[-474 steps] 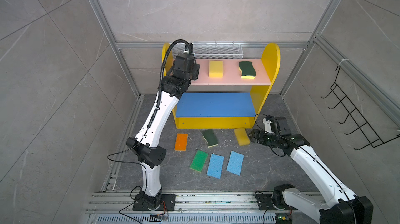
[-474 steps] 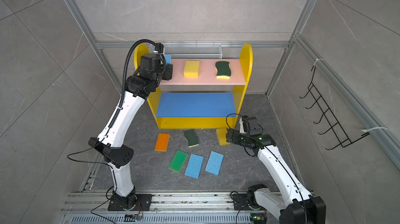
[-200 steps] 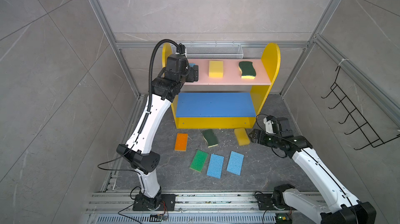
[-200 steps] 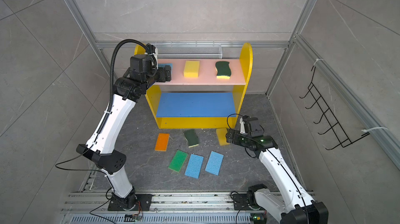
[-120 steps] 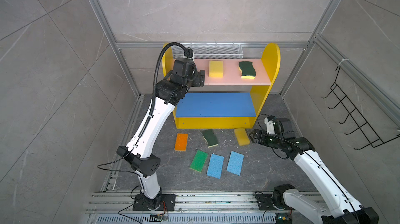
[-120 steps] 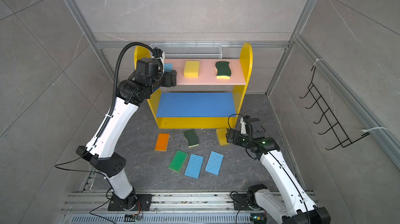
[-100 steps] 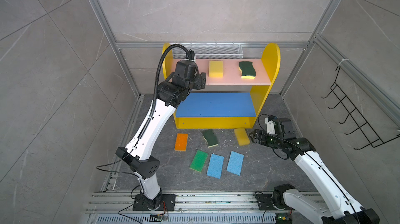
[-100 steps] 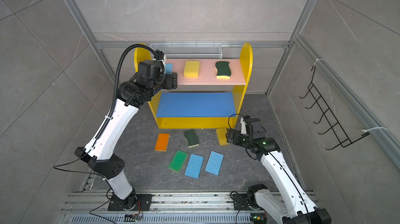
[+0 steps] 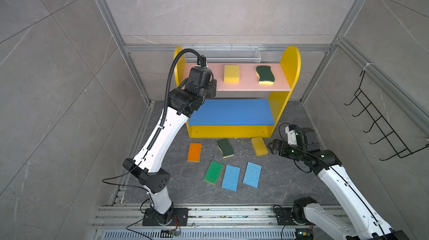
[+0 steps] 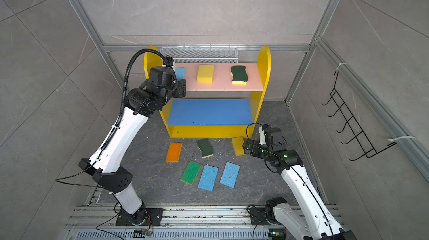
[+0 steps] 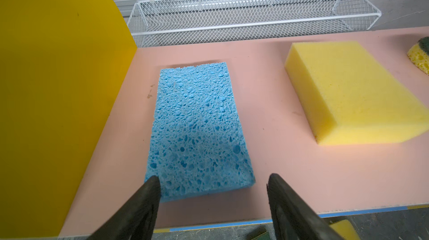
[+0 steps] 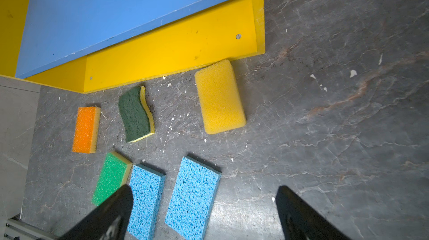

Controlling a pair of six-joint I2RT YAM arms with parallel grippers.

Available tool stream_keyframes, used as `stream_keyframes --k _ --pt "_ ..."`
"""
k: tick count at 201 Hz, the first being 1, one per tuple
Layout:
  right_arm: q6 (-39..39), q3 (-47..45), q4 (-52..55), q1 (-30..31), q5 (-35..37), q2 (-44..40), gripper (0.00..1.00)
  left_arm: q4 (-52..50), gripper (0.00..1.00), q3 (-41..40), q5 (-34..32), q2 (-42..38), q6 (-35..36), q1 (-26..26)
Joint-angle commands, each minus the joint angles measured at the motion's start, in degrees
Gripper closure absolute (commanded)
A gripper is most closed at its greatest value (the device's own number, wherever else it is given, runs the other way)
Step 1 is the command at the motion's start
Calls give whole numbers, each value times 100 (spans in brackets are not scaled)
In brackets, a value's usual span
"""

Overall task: Arrange cleaning sponges on a shelf
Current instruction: Move the cleaning sponge to the shelf.

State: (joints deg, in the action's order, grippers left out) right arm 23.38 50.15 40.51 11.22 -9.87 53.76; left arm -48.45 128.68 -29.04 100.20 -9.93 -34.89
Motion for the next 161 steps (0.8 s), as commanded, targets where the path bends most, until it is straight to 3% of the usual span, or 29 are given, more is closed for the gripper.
stream_keyframes --k 1,161 --pt "62 -29 133 -9 20 -23 2 2 26 91 -228 -64 -1 -26" --pt "97 83 76 -14 16 125 2 -450 30 713 455 514 -68 567"
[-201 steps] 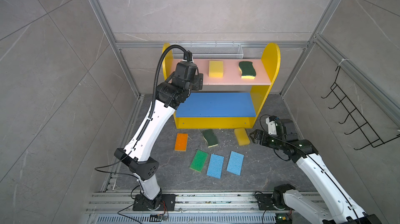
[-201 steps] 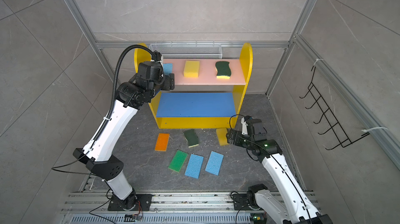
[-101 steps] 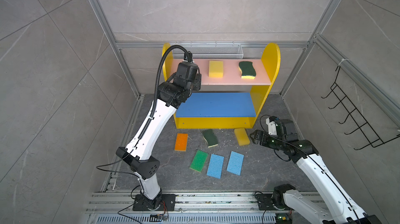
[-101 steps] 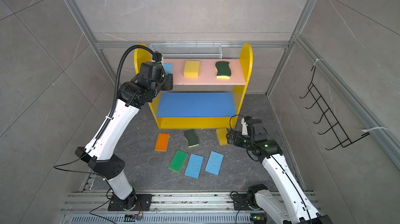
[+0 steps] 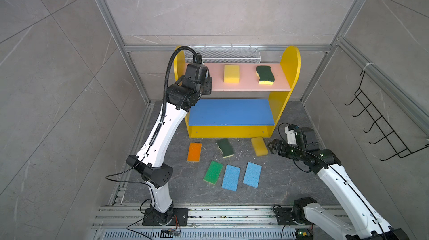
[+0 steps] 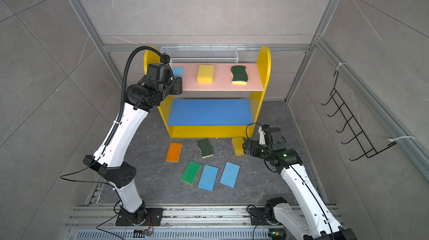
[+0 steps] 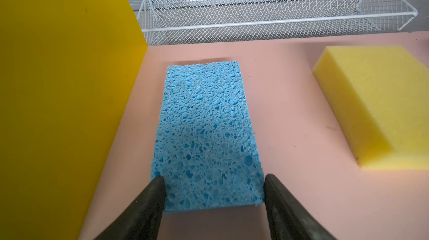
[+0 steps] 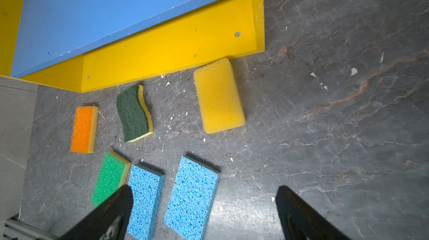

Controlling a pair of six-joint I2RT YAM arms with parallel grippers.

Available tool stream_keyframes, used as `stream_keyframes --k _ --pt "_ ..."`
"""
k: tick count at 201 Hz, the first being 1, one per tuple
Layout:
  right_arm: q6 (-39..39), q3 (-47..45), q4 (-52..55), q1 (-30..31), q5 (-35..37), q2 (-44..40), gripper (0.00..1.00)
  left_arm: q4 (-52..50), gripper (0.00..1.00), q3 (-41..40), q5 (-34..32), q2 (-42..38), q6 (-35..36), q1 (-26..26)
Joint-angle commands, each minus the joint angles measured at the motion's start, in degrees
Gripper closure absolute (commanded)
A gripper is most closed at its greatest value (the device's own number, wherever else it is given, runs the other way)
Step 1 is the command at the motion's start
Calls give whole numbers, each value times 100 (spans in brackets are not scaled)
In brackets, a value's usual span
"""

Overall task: Arrange cleaning sponges on a shelf
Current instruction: Move the cleaning sponge to the shelf.

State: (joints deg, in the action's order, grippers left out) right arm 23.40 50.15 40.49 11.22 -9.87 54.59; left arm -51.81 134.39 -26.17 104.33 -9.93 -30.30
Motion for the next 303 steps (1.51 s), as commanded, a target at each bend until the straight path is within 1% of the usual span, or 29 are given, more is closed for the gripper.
stream_keyframes --k 1,36,62,113,146,184,219,258,303 --pt "90 87 80 -14 18 43 2 -111 30 141 171 107 -65 115" --pt "90 81 95 -19 16 72 2 -67 30 151 320 162 -71 213" --pt "78 96 110 -15 37 56 2 26 30 158 543 192 -89 209" --pt "57 75 117 -15 45 53 2 100 30 333 746 219 -96 209" --pt "53 65 126 -14 52 35 2 233 29 284 932 61 -121 194" --pt "73 63 108 -15 29 34 2 533 28 -10 1083 -326 -137 87" --pt "91 65 82 -15 -6 67 2 593 28 -26 958 -542 35 -102" --pt "138 87 70 -11 -50 61 2 628 27 -224 771 -788 110 -142" --pt "190 104 82 -15 -76 52 2 517 27 -298 634 -738 174 -142"
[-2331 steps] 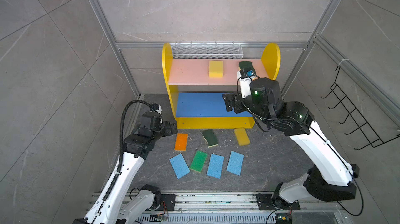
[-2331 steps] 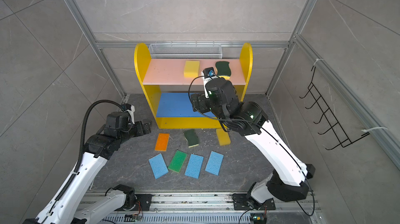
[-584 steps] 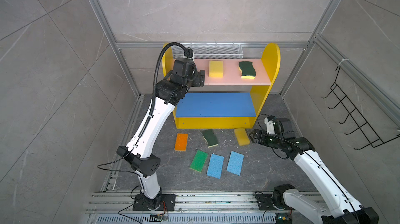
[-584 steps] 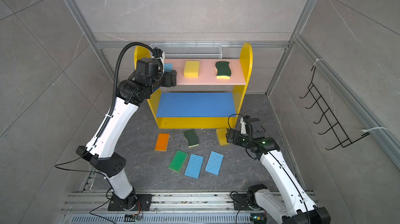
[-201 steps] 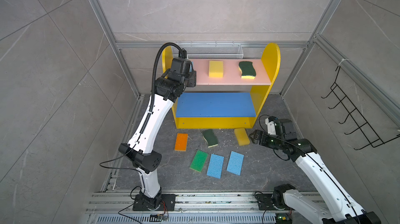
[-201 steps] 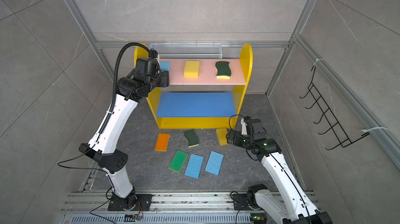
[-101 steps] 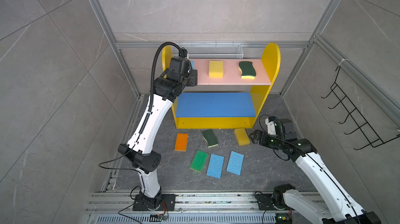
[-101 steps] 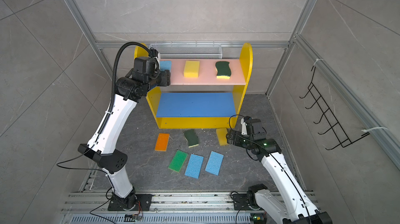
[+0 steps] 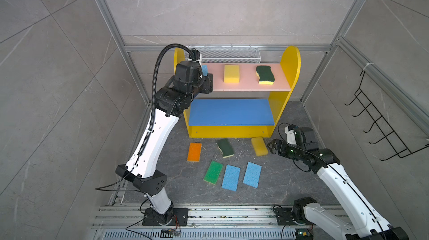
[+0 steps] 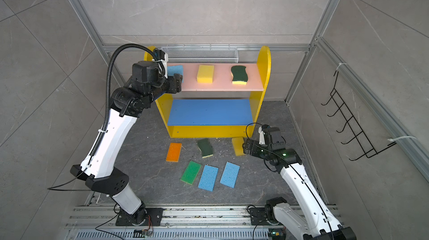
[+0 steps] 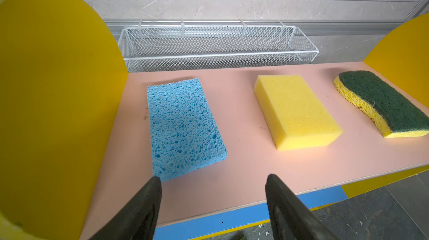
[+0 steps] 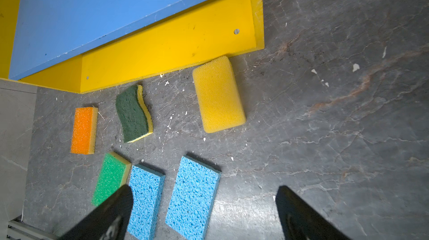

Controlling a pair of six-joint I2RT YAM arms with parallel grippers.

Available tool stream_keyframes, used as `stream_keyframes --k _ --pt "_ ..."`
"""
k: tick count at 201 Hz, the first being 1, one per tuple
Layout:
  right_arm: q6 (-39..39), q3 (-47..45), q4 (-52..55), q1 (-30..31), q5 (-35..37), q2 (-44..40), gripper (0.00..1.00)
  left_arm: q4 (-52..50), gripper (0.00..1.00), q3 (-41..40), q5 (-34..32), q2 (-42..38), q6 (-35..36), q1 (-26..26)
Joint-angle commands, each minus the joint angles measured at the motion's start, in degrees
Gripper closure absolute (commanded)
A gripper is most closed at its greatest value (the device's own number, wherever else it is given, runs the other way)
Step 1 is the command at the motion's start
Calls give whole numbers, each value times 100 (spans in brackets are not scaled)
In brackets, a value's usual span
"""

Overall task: Arrange cleaning sponges on a shelf
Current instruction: Move the cleaning sponge to the shelf.

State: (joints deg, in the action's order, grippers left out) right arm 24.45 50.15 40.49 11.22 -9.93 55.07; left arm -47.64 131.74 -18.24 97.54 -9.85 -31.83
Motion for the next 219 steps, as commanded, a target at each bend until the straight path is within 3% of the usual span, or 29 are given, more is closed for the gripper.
stream_keyframes --k 1,106,219 --pt "86 106 82 -11 -65 4 2 98 27 -39 -165 -54 166 11" --pt "56 158 126 -15 -50 -23 2 -202 28 81 -154 428 -34 312" --pt "60 142 83 -15 -78 57 2 -176 28 -177 -338 289 -119 424"
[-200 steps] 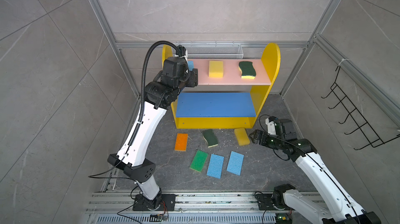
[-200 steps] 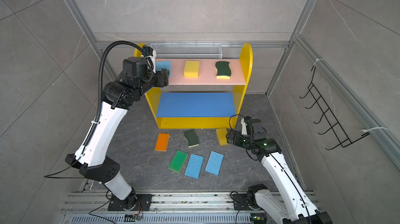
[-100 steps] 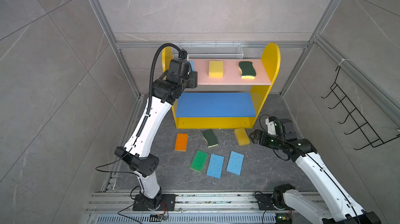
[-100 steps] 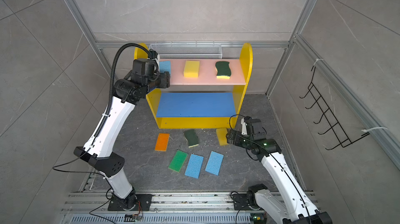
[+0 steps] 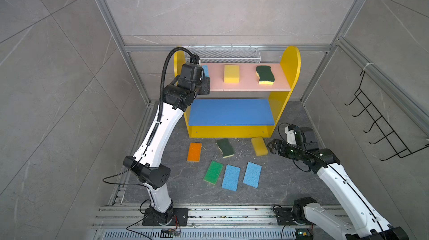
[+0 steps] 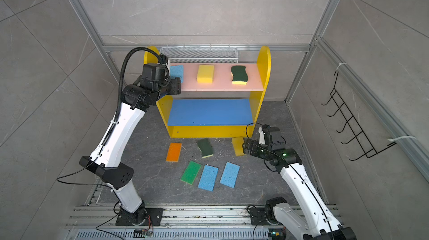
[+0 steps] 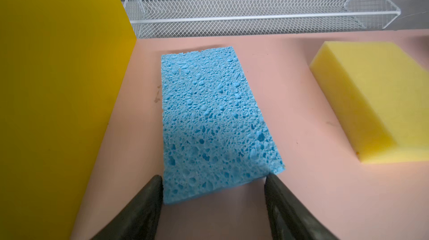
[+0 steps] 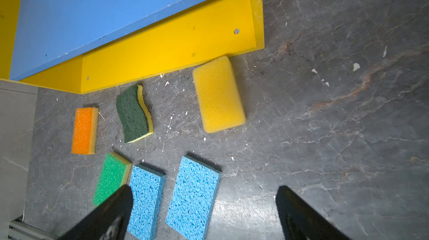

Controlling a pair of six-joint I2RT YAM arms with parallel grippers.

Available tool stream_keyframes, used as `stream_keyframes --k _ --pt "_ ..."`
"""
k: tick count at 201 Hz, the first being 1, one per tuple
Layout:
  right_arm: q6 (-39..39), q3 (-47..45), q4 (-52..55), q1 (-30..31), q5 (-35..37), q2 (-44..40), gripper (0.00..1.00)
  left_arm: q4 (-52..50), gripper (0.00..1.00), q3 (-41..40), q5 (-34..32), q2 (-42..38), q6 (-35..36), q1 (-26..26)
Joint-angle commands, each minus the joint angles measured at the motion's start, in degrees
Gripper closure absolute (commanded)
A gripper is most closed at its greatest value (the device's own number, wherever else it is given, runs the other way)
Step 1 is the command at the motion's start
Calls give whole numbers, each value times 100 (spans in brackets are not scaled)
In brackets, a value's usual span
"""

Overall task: Arrange cleaning sponges on a shelf
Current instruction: Move the cleaning sponge to the shelf.

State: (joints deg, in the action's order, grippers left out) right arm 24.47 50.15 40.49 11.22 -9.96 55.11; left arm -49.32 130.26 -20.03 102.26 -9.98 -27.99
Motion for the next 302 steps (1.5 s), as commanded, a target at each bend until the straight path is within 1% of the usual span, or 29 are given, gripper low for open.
stream_keyframes --k 1,98,162,190,216,239,259,275,302 --pt "58 139 82 -15 -76 52 2 -7 28 -28 -155 -186 -108 39" --pt "47 113 117 -15 -82 8 2 -25 28 -26 -267 -189 -171 81" --pt "66 122 97 -13 -94 8 2 1 28 -91 429 -385 -131 -31" --pt "67 126 99 -15 -103 17 2 -31 25 -119 -6 -555 -1 -404" --pt "75 153 116 -11 -107 2 2 -51 25 -245 -244 -801 5 -610" --pt "67 161 144 -12 -103 -54 2 -2 25 -530 -457 -1050 9 -623" --pt "84 158 162 -15 -112 -62 2 2 24 -590 -609 -1072 76 -628" --pt "106 158 153 -15 -129 -71 2 -36 24 -476 -616 -968 109 -596" --pt "120 176 156 -15 -138 -87 2 -264 26 5 -408 -573 59 -435"
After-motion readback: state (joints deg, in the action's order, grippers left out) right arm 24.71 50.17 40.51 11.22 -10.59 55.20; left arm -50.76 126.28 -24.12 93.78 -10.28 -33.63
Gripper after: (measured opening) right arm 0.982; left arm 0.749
